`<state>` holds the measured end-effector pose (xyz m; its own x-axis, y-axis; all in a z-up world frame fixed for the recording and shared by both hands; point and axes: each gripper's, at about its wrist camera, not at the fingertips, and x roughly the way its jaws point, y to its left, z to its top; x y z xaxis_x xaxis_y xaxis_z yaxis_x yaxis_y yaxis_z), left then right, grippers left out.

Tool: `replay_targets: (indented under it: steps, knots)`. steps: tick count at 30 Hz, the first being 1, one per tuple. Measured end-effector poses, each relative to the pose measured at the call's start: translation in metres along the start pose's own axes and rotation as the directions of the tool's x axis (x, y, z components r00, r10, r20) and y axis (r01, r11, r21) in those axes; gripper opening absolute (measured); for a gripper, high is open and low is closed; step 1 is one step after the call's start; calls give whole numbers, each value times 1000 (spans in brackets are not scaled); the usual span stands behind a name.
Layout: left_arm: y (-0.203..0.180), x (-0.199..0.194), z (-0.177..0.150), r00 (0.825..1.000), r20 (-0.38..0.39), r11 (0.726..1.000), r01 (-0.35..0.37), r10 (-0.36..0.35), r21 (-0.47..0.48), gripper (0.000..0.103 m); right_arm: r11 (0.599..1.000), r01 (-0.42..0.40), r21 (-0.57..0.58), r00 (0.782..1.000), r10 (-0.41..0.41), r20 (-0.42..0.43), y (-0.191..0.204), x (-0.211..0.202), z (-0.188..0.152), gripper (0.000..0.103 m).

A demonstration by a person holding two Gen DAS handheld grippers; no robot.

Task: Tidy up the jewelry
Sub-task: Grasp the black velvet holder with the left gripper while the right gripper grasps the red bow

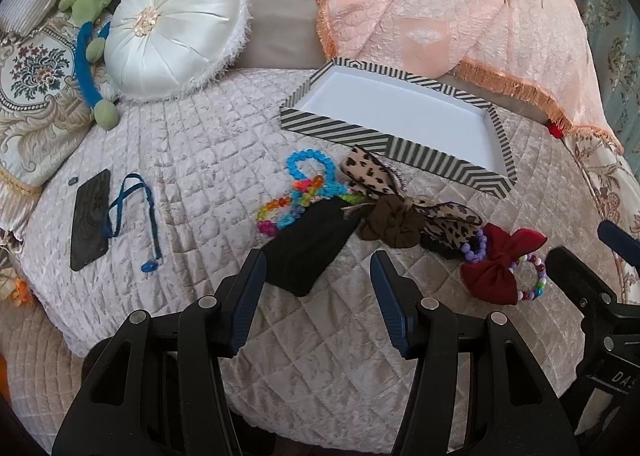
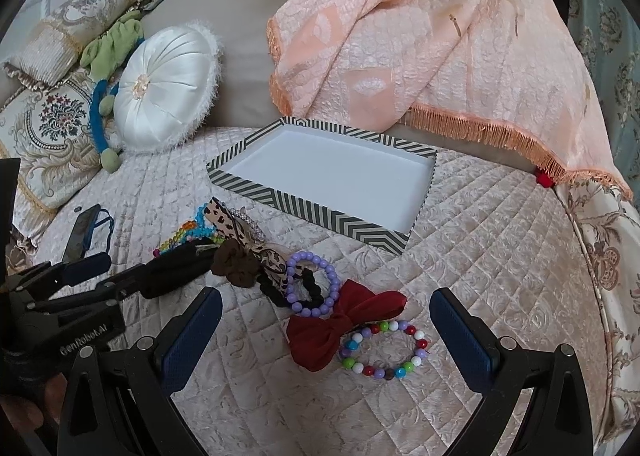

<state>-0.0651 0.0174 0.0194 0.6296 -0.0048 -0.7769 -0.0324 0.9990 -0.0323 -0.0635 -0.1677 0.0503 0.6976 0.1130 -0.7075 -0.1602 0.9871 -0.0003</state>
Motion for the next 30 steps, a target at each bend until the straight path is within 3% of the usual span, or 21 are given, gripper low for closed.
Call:
replay_targets:
  steps: [11, 17, 20, 25, 27, 30]
  knots:
    - [67, 6, 13, 997, -55, 992, 49, -56, -115, 54, 997, 1, 71, 999, 3, -48, -46, 10, -16, 103]
    - [52, 19, 10, 983, -89, 987, 155, -158, -44, 67, 997, -15, 75, 998, 19, -59, -56, 14, -21, 103]
    - [41, 30, 10, 982, -117, 989, 150, -150, -10, 67, 997, -27, 73, 997, 33, -75, -59, 18, -25, 102]
    - [30, 51, 7, 977, -164, 990, 143, -137, 21, 67, 994, -56, 94, 991, 67, -114, -61, 36, -32, 93]
    - [27, 57, 6, 976, -171, 990, 139, -132, 30, 67, 992, -70, 104, 989, 82, -122, -61, 44, -32, 85]
    - [26, 64, 7, 976, -170, 990, 143, -138, 19, 67, 987, -95, 132, 986, 111, -120, -61, 55, -28, 82]
